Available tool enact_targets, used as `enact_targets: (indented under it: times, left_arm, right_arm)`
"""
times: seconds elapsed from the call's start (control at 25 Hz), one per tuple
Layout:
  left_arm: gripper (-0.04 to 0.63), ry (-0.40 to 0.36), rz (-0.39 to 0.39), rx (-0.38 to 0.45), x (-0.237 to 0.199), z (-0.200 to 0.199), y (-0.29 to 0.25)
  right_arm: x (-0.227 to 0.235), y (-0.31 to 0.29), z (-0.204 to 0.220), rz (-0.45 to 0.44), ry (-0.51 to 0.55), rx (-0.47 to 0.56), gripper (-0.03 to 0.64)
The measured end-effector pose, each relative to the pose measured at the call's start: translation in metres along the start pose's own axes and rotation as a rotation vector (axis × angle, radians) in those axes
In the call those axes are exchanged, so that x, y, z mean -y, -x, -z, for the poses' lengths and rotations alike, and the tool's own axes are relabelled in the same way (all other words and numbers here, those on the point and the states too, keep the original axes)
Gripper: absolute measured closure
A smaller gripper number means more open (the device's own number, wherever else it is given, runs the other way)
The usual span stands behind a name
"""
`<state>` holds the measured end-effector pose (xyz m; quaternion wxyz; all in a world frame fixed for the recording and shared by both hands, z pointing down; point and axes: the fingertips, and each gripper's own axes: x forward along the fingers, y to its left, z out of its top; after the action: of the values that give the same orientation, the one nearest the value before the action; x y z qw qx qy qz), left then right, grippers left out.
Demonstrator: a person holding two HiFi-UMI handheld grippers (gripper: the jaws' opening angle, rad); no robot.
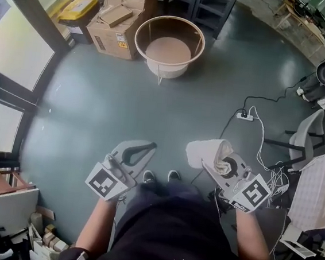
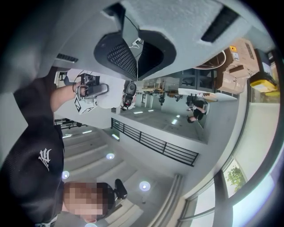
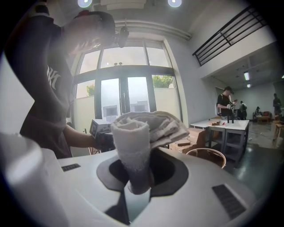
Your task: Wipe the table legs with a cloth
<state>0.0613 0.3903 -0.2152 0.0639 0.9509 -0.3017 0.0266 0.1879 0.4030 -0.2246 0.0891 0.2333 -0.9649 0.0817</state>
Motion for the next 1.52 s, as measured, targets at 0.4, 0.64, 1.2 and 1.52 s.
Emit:
enact_targets:
  times: [0.4, 0.64, 1.2, 1.52]
  left_arm:
    - [0.588, -0.071, -0.037, -0.034, 0.067, -0.024, -0.043]
    - [0.589, -0.058, -0.034, -0.055, 0.087, -0.021, -0.061]
    - [0.589, -0.089, -0.048, -0.048, 0.101, -0.024, -0.082]
    - [0.589, -0.071, -0.112, -0.093, 0.097, -0.011, -0.079]
  right_arm:
    - [0.017, 0.052, 0.005, -0.098, 0.008, 0.102, 0.543]
    - [0.02, 0.062, 0.007, -0.146, 0.019, 0.128, 0.543]
    - [0.015, 0.079, 0.026, -0.247, 0.026, 0.07, 0.543]
    - [0.008, 0.075, 0.028, -0.268, 0.017, 0.087, 0.543]
